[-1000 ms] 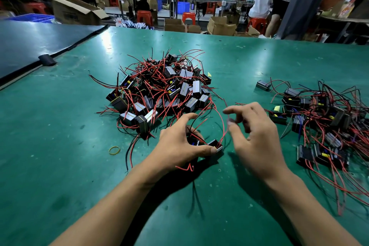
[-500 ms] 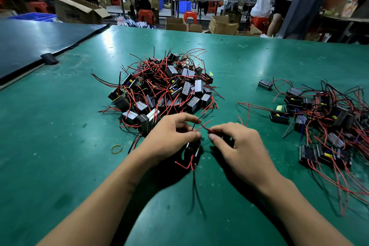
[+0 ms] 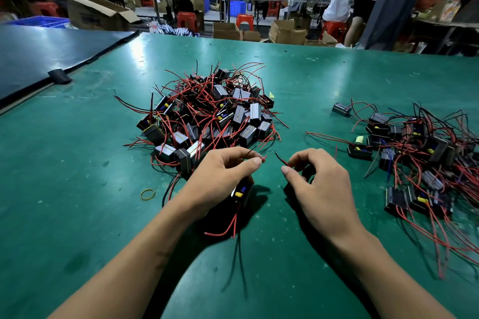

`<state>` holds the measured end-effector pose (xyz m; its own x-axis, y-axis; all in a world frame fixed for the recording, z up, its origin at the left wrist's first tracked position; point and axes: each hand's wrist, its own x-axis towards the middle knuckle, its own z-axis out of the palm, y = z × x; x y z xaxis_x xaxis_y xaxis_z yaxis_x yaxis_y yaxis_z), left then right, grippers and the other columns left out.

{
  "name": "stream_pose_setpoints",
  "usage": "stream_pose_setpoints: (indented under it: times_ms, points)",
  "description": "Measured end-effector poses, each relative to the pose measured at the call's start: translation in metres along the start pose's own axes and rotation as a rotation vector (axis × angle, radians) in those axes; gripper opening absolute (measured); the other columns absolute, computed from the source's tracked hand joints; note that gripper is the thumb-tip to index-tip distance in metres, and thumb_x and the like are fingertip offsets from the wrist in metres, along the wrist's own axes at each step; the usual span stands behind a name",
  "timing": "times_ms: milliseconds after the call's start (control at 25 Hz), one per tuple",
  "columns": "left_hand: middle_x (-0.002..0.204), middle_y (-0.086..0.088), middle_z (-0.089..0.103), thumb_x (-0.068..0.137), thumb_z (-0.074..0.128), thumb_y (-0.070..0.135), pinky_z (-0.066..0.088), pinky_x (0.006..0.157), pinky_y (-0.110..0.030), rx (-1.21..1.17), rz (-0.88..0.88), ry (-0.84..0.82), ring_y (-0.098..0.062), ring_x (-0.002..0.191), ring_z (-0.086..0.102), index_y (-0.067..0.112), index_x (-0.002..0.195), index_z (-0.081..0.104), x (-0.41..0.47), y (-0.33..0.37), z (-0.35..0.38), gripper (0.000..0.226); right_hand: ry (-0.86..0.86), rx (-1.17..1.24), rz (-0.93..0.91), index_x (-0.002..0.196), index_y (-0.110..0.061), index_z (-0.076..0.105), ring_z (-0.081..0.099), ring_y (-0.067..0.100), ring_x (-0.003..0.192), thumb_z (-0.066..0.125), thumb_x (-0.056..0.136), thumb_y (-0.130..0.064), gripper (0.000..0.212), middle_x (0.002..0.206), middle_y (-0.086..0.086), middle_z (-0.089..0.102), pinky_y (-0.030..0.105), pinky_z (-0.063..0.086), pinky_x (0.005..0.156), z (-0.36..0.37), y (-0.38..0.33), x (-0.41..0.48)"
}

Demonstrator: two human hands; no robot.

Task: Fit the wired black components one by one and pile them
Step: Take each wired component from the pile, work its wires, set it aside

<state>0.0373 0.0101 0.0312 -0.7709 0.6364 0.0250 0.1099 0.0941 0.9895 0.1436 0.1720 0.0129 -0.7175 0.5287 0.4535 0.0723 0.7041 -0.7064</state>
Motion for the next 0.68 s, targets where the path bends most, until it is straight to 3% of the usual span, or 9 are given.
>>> stream_pose_setpoints:
  times_ms: [80, 240, 360, 600, 680]
  points:
    - [0.076, -0.013, 0.072, 0.090, 0.068, 0.021, 0.052, 0.070, -0.023, -0.021, 0.018, 0.002, -0.013, 0.068, 0.064, 0.013, 0.092, 0.076, -0.002, 0.003, 0.002, 0.011, 0.023, -0.009, 0.012, 0.077, -0.029, 0.060, 0.056, 0.004, 0.074, 0.077, 0.082, -0.016, 0.022, 0.078, -0.010, 0.060, 0.006, 0.039, 0.064, 0.002, 0.000, -0.001]
    - [0.083, -0.015, 0.074, 0.091, 0.064, 0.007, 0.053, 0.072, -0.018, -0.085, 0.061, 0.021, -0.014, 0.073, 0.068, 0.003, 0.100, 0.073, -0.003, 0.003, 0.006, 0.012, 0.041, -0.007, 0.034, 0.077, -0.030, 0.061, 0.055, 0.004, 0.073, 0.078, 0.082, -0.023, 0.019, 0.078, -0.012, 0.061, 0.011, 0.037, 0.064, 0.007, -0.001, -0.003]
    - [0.085, -0.016, 0.074, 0.092, 0.063, 0.003, 0.054, 0.071, -0.022, -0.146, 0.069, 0.024, -0.018, 0.074, 0.069, 0.005, 0.103, 0.071, -0.003, 0.002, 0.013, 0.014, 0.053, 0.033, 0.051, 0.077, -0.030, 0.065, 0.054, 0.003, 0.069, 0.080, 0.080, -0.031, 0.015, 0.076, -0.013, 0.063, 0.020, 0.039, 0.064, 0.010, -0.003, -0.005]
    - [0.081, -0.008, 0.073, 0.094, 0.060, 0.003, 0.055, 0.069, -0.025, -0.199, 0.081, 0.067, -0.019, 0.069, 0.070, 0.009, 0.105, 0.071, -0.001, 0.000, 0.016, 0.016, 0.058, 0.122, 0.100, 0.077, -0.028, 0.068, 0.054, 0.002, 0.059, 0.078, 0.083, -0.032, 0.012, 0.069, -0.015, 0.065, 0.011, 0.037, 0.056, 0.014, -0.008, -0.009]
    - [0.080, -0.008, 0.071, 0.094, 0.058, 0.002, 0.054, 0.062, -0.021, -0.208, 0.085, 0.090, -0.019, 0.066, 0.070, 0.007, 0.106, 0.070, -0.001, 0.000, 0.016, 0.016, 0.064, 0.131, 0.115, 0.078, -0.027, 0.069, 0.054, 0.005, 0.056, 0.076, 0.085, -0.031, 0.011, 0.069, -0.013, 0.066, 0.016, 0.041, 0.057, 0.014, -0.009, -0.009]
